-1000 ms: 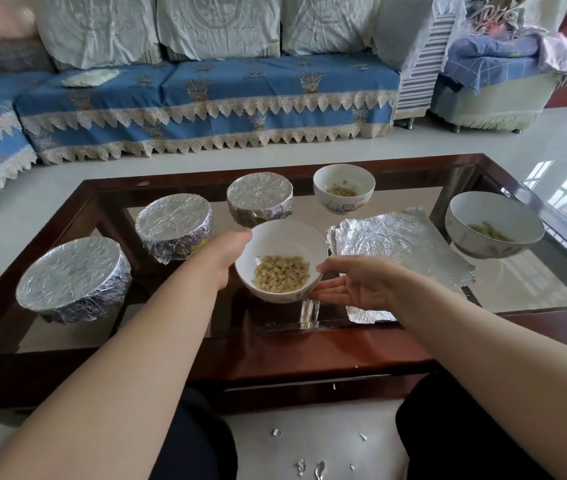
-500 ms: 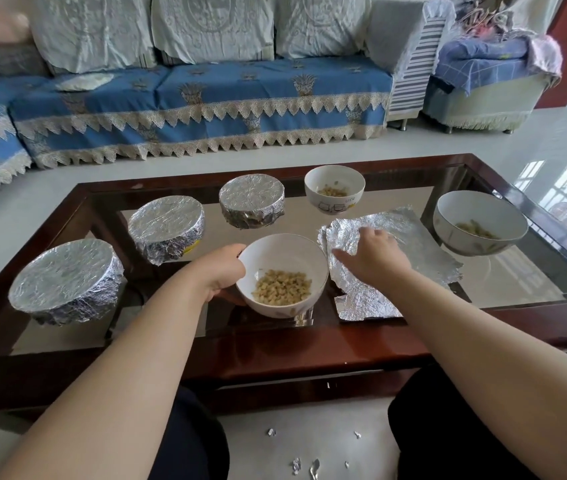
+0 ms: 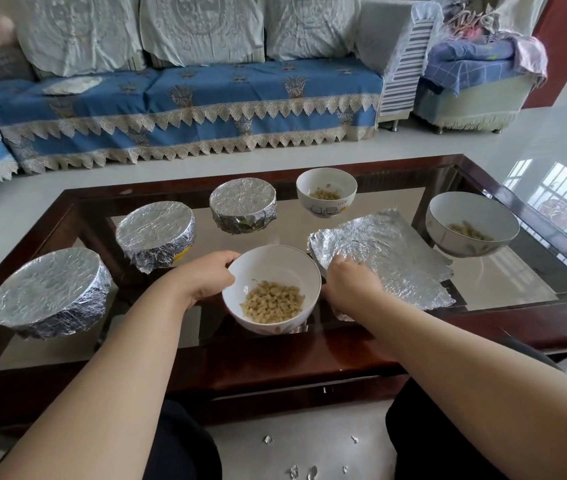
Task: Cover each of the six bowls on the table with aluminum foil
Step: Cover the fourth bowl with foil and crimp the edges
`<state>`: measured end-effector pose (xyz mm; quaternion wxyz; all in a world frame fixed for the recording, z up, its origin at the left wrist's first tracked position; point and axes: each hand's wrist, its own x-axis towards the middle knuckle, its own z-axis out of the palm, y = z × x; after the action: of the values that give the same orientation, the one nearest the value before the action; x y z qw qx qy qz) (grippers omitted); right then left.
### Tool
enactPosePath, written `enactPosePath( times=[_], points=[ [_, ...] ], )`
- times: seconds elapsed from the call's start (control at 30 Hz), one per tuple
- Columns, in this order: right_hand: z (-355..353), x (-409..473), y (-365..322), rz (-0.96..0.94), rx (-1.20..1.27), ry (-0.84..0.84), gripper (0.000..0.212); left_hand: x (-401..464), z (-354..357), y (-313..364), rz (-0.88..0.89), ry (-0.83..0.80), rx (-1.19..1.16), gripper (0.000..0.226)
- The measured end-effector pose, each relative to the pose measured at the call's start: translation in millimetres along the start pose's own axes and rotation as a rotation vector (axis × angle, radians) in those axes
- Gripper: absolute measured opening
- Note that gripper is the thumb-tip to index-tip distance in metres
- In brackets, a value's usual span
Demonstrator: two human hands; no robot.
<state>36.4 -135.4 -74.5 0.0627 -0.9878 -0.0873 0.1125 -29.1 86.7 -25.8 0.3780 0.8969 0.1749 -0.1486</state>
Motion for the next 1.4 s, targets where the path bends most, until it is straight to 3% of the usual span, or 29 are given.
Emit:
enactPosePath(
  times=[0.1,0.43,0.53,0.63,0.7,0.77,0.83,0.9,1.0,1.1,1.23,1.3,1.4],
  points=[
    [-14,-12,-4,-0.079,-0.026,0.047,0.028,1,-1,1,0.004,0.005,0.009,0.054],
    [-45,-22,-3,-0.061,0.018,0.095,0.014,1,-2,3,0.064,0.027,-0.091,0.036],
    [-57,-30,2,-0.088,0.034,0.152,0.022,2,-3,3,0.071,0.019,-0.088,0.039],
    [-73,-48,0,-0.142,0.025,0.288,0.045,6,-3,1,0.093,0.004,-0.109,0.04],
    [-75,-65,-7,-0.272,0.034,0.362,0.062,9,-3,1,0.091,0.026,-0.126,0.041],
    [-70,-84,-20,-0.474,0.016,0.353,0.067,9,-3,4,0.055,0.065,-0.321,0.052],
    [-55,-97,-34,-0.665,-0.054,0.328,0.062,6,-8,7,-0.005,0.084,-0.655,0.071],
    [-35,-97,-42,-0.801,-0.101,0.448,0.05,6,-17,3,-0.047,0.099,-0.82,0.087],
    [-7,-90,-51,-0.881,-0.121,0.446,0.05,1,-25,0,-0.049,0.119,-0.714,0.076],
    [5,-91,-59,-0.901,-0.093,0.459,0.047,-2,-18,2,-0.003,0.214,-0.493,0.042],
    [-18,-85,-52,-0.826,0.177,0.599,0.048,-2,-12,8,0.113,0.345,-0.323,0.037],
    [-37,-69,-36,-0.677,0.26,0.638,0.046,-1,-14,8,0.156,0.41,-0.263,0.034],
    [-57,-34,-4,-0.325,0.251,0.402,0.058,2,-18,7,0.223,0.478,-0.216,0.027]
  ],
)
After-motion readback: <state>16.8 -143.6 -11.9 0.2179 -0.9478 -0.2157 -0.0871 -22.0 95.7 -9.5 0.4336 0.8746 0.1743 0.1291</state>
